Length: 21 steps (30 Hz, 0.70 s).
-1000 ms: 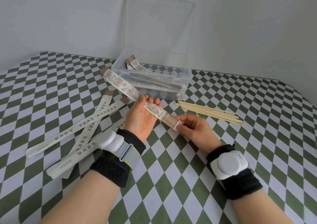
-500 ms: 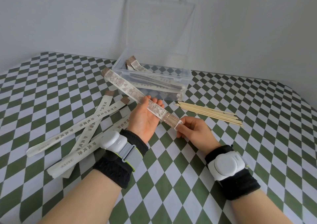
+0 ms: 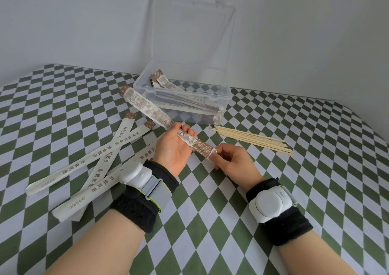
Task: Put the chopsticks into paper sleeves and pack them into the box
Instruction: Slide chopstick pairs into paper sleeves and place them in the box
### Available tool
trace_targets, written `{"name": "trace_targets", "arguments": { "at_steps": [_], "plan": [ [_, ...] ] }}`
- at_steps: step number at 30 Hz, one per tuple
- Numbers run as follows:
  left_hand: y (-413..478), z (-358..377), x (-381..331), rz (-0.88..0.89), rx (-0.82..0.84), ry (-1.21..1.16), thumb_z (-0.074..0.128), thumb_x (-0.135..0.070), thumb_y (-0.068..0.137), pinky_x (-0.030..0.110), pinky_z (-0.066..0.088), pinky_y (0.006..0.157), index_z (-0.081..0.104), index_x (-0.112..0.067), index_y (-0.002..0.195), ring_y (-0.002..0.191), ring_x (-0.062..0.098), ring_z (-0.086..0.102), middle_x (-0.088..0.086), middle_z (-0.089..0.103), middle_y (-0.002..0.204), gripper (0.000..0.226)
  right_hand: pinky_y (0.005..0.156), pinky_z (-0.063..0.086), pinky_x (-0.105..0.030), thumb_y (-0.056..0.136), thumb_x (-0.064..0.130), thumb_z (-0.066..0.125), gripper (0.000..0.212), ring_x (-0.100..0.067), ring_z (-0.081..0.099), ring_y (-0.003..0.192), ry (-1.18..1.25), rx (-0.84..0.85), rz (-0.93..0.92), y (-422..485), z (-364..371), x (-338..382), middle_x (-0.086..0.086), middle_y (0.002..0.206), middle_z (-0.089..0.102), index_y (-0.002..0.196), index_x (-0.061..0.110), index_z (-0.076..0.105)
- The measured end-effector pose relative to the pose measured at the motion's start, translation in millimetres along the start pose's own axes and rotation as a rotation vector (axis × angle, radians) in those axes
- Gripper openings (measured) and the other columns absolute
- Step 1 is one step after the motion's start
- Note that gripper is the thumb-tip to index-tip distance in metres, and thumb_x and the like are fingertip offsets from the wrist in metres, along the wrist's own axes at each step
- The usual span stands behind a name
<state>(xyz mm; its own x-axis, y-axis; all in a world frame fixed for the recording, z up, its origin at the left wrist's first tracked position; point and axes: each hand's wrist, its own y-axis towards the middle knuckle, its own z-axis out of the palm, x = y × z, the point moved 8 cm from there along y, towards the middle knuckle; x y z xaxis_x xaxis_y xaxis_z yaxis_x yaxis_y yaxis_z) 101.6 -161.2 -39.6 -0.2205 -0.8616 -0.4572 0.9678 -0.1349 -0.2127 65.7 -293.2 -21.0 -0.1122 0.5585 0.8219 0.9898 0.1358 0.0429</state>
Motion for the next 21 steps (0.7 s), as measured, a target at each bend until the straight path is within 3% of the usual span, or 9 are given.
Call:
{"name": "trace_targets", "arguments": {
  "at_steps": [3, 6, 8, 13, 16, 21],
  "plan": [
    [1, -3, -5, 0.023, -0.021, -0.067, 0.033, -0.023, 0.101, 0.029, 0.043, 0.074, 0.043, -0.012, 0.078, 0.066, 0.014, 0.044, 0.002, 0.041, 0.072, 0.028, 0.064, 0.047, -0.014, 0.088, 0.023, 0.059, 0.006, -0.010, 0.057, 0.072, -0.024, -0.050, -0.043, 3, -13, 1, 0.005, 0.083, 0.063, 0.091, 0.021, 0.064],
    [2, -5, -8, 0.038, -0.031, -0.095, 0.033, -0.028, 0.101, 0.029, 0.041, 0.073, 0.041, -0.013, 0.076, 0.065, 0.015, 0.042, 0.002, 0.040, 0.071, 0.031, 0.065, 0.041, -0.012, 0.089, 0.015, 0.056, 0.011, -0.011, 0.053, 0.076, -0.350, -0.255, -0.067, 10, -47, -5, 0.003, 0.088, 0.060, 0.096, 0.015, 0.065],
    [1, -6, -8, 0.043, -0.038, -0.094, 0.034, -0.032, 0.101, 0.029, 0.041, 0.074, 0.040, -0.013, 0.075, 0.065, 0.015, 0.043, 0.002, 0.040, 0.070, 0.033, 0.070, 0.042, -0.019, 0.090, 0.012, 0.053, 0.014, -0.015, 0.052, 0.082, -0.534, -0.324, -0.026, 17, -66, -13, -0.003, 0.092, 0.059, 0.098, 0.012, 0.064],
    [2, -9, -10, 0.050, -0.037, -0.119, 0.030, -0.046, 0.099, 0.032, 0.041, 0.078, 0.039, -0.013, 0.075, 0.068, 0.017, 0.044, 0.003, 0.041, 0.071, 0.041, 0.082, 0.044, -0.027, 0.090, 0.011, 0.046, 0.020, -0.019, 0.046, 0.094, -0.801, -0.194, 0.105, 28, -78, -31, -0.005, 0.100, 0.053, 0.104, 0.011, 0.060],
    [3, -13, -10, 0.037, -0.052, -0.146, 0.027, -0.050, 0.098, 0.033, 0.041, 0.078, 0.040, -0.013, 0.076, 0.070, 0.019, 0.045, 0.005, 0.043, 0.073, 0.045, 0.084, 0.045, -0.028, 0.090, 0.011, 0.048, 0.020, -0.018, 0.047, 0.096, -0.836, -0.119, 0.160, 33, -78, -31, -0.004, 0.104, 0.053, 0.106, 0.014, 0.059],
    [3, -12, -10, 0.043, -0.062, -0.181, 0.031, -0.040, 0.099, 0.032, 0.041, 0.072, 0.042, -0.012, 0.073, 0.065, 0.019, 0.045, 0.004, 0.046, 0.068, 0.039, 0.083, 0.049, -0.031, 0.091, 0.011, 0.048, 0.016, -0.020, 0.052, 0.089, -0.783, -0.023, 0.200, 35, -77, -33, -0.005, 0.101, 0.057, 0.103, 0.015, 0.057]
  ]
}}
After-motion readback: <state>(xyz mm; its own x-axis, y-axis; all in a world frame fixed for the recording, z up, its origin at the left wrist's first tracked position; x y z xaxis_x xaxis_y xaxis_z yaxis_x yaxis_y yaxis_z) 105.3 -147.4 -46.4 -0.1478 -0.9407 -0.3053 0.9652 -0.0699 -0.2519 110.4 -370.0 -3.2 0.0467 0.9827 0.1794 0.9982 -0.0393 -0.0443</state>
